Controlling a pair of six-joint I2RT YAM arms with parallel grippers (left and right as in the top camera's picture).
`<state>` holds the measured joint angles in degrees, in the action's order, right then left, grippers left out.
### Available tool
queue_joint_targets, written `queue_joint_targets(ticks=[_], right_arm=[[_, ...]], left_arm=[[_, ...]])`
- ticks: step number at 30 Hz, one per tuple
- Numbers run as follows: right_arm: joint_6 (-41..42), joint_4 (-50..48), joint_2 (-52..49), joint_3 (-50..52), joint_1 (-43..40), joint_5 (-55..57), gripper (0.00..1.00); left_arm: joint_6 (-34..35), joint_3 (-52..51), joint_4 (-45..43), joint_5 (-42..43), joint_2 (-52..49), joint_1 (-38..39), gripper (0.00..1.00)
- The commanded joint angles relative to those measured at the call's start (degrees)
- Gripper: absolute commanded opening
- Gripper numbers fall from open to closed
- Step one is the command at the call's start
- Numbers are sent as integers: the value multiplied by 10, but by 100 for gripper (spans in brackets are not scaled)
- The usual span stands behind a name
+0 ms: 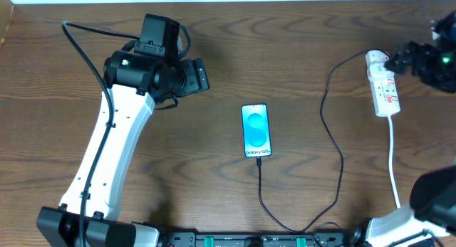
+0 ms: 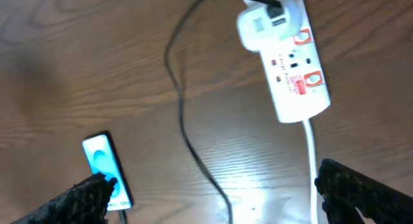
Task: Plug charger to phone and switch on socket
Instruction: 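Move the right gripper over the white power strip's switch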
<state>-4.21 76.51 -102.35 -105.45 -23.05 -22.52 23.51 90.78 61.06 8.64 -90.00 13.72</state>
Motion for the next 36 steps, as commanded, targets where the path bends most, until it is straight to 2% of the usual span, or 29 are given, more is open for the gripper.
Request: queue_joint_targets(ticks=[1,3,6,8,18,22,30,36], right_arm=[[-181,7,-60,-11,-47,-108,99],[-209,4,-84,-10,-56,-109,99],[-294,0,-129,-10,-61,-144,99],[-307,-16,-149,-10,-61,-159,99],[-266,-111,-239,-9,-60,-158,99],[-260,-128,-244,-8,-57,-160,99],[-193,-184,-244,-5,-49,-160,99],[-189,-184,-244,0,-45,-160,99]], left_arm=[[-9,6,0,-6,3,1,87],[-9,6,0,-6,3,1,87],[-9,6,0,-6,3,1,87],[-9,6,0,-6,3,1,87],[-9,6,0,-6,3,1,87],[-9,6,0,-6,3,1,87],[-9,6,0,-6,3,1,87],[-9,6,0,-6,3,1,87]])
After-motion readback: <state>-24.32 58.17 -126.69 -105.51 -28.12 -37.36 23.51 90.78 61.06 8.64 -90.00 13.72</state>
